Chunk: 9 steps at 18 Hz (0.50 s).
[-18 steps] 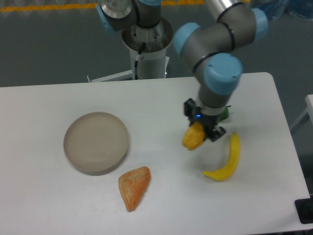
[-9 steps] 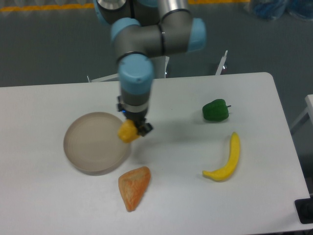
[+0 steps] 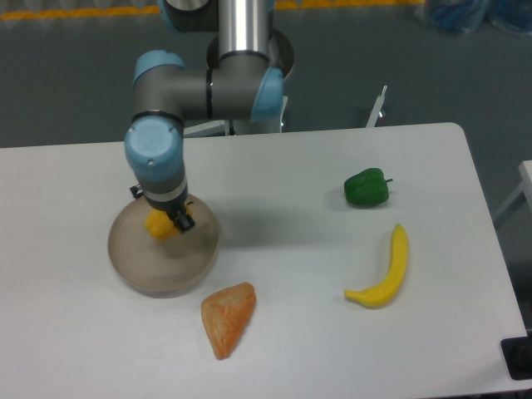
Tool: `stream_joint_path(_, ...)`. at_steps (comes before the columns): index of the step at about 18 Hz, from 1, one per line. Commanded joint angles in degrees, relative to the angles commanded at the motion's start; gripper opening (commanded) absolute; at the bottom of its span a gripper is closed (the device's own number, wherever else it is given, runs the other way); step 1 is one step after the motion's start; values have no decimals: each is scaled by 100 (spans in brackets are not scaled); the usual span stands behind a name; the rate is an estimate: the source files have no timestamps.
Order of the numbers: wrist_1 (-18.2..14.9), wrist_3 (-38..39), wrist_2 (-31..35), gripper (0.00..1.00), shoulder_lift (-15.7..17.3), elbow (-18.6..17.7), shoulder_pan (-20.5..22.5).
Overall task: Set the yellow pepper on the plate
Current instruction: 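Lower the yellow pepper onto the plate and open the gripper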
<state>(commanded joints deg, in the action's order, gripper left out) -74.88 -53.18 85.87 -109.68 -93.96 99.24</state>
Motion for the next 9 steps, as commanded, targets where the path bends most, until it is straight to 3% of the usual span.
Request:
stream_joint_path(1, 9, -8, 0, 64, -1, -26, -18)
stream_joint_path(2, 26, 0, 0, 95, -9, -26, -19)
stream_joint_path(3, 27, 1, 0, 100, -1, -17, -19)
stream_joint_path(9, 149, -17, 70, 100, 192, 105, 34)
